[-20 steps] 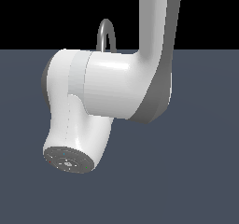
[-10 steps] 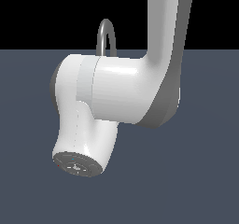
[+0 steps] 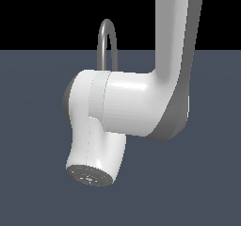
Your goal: Turn on the faucet by rotating a designated handle.
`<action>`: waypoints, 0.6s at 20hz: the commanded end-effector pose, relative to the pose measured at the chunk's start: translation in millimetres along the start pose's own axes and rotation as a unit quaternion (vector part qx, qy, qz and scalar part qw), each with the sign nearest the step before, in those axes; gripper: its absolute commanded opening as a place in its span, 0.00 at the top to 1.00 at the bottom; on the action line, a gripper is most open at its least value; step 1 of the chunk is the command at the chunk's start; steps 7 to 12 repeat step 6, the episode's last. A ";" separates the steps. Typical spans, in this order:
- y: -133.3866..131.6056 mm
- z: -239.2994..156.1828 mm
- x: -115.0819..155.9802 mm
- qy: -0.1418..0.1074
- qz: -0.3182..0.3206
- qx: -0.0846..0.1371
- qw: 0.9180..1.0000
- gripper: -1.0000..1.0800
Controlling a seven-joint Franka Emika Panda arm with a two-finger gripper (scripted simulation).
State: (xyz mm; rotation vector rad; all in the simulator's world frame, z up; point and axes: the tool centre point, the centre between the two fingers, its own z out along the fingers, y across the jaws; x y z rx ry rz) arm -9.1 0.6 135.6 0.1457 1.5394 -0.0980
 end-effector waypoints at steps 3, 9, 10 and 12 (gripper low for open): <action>-22.3 1.0 25.6 0.013 -0.015 -0.017 1.000 1.00; -28.4 1.7 31.2 0.013 -0.017 -0.018 1.000 1.00; -28.4 1.7 31.2 0.013 -0.017 -0.018 1.000 1.00; -28.4 1.7 31.2 0.013 -0.017 -0.018 1.000 1.00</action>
